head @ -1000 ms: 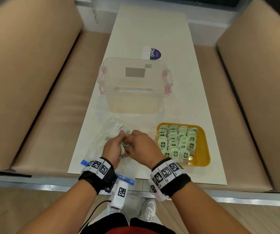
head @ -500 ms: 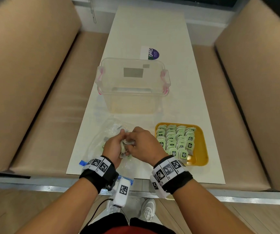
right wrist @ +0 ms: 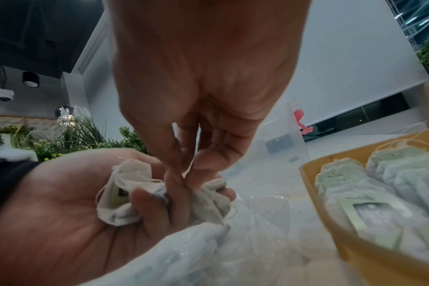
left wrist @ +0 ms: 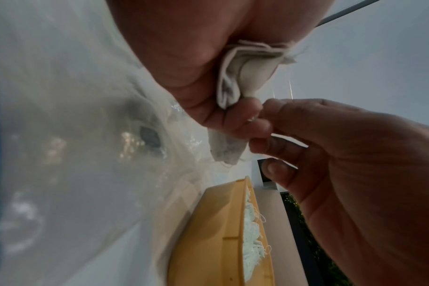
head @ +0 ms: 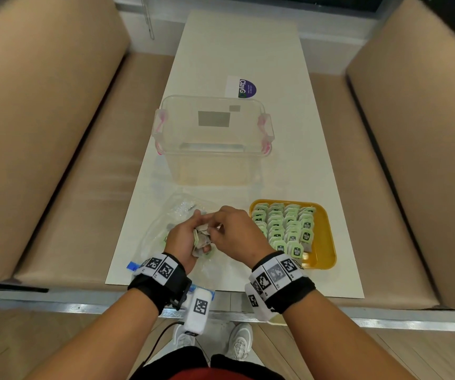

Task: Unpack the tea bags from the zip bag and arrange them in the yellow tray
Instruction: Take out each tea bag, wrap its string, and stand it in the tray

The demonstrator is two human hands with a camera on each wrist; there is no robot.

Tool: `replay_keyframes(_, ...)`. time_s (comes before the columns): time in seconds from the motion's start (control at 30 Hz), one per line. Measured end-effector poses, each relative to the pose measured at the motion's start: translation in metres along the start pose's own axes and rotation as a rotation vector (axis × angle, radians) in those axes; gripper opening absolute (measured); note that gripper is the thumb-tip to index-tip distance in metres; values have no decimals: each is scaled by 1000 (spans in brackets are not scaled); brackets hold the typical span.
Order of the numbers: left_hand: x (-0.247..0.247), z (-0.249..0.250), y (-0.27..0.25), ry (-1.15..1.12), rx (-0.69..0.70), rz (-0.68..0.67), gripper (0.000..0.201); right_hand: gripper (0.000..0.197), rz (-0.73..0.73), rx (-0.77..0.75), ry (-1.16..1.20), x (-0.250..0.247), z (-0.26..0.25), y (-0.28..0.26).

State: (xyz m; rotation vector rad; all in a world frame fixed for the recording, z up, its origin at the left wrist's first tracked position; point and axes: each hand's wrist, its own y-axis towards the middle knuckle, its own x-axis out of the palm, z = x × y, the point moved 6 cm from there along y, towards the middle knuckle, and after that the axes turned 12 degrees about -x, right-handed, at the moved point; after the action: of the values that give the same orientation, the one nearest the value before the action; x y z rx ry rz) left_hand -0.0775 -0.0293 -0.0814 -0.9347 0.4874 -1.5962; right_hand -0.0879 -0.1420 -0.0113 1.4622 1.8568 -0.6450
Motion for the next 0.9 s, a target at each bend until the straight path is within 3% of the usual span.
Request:
replay_keyframes(0.17,5,-1,-3,-51,-38,-44,46,27,-26,9,54,3,3,-1)
replay_keyframes(0.33,5,-6,-3,-64,-73,-26,46,16,-115,33,-5,6,0,2)
replay_keyframes(0.47,3,-7,-1,-78,-87,-18,35,15,-150,62,-45,11,0,4)
replay_keyframes(0.6,2,-8,1,-84,-96,-40,34,17,-107,118,-5,10,3,6)
replay_keyframes(0.9,5,-4,2,-148,-91,-75,39,13,-1,86,-53,-2,8,4)
